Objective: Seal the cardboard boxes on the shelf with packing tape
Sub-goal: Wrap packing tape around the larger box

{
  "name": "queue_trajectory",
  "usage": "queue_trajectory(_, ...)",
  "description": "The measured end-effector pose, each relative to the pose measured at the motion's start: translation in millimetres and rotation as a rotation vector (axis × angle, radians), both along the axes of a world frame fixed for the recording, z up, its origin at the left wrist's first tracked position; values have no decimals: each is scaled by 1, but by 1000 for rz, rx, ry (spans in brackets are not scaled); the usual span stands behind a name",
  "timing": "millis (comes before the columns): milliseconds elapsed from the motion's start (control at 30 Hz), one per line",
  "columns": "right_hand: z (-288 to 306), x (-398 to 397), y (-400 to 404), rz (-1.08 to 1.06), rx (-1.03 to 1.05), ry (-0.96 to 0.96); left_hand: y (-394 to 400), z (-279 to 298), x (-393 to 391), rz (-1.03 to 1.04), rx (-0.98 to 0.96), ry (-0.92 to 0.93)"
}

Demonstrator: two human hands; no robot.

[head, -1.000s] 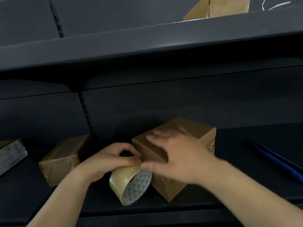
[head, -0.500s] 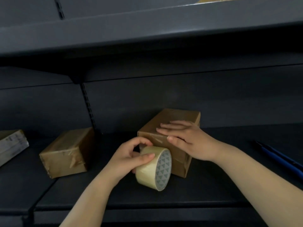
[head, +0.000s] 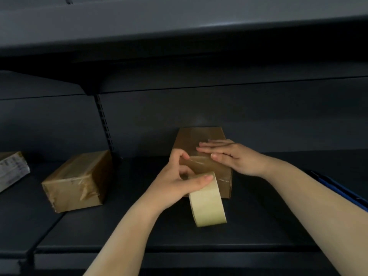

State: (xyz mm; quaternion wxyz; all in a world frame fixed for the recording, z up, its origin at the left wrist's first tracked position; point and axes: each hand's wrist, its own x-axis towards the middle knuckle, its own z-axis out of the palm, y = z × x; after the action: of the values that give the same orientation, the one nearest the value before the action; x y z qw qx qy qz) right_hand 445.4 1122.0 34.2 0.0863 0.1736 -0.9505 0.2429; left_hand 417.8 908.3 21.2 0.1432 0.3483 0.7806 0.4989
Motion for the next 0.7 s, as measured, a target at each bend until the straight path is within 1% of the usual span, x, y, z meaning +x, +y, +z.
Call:
queue_trajectory(167,1,0,1,-7,-8,-5,0,0,0,13,-46,74)
queue_trajectory(267,-1,1,2,-13,-10,2,2,3,-1,-60,-94,65)
queue_trajectory(367,-1,1,2,-11,-16,1,1,8,-8,-114,-117,12)
queue_trajectory(467,0,2,2,-24,-21,-3,1,12,-10,-137,-253,35)
queue_trajectory(500,1,3,2,-35,-25,-11,2,12,-9,-143,-295,40)
queue_trajectory(600,5,7,-2,-78,0,-37,6,11,-7,-161,-303,23)
queue_trajectory(700,7,18,-7,-203,47,-7,6,11,-6,-144,-301,43)
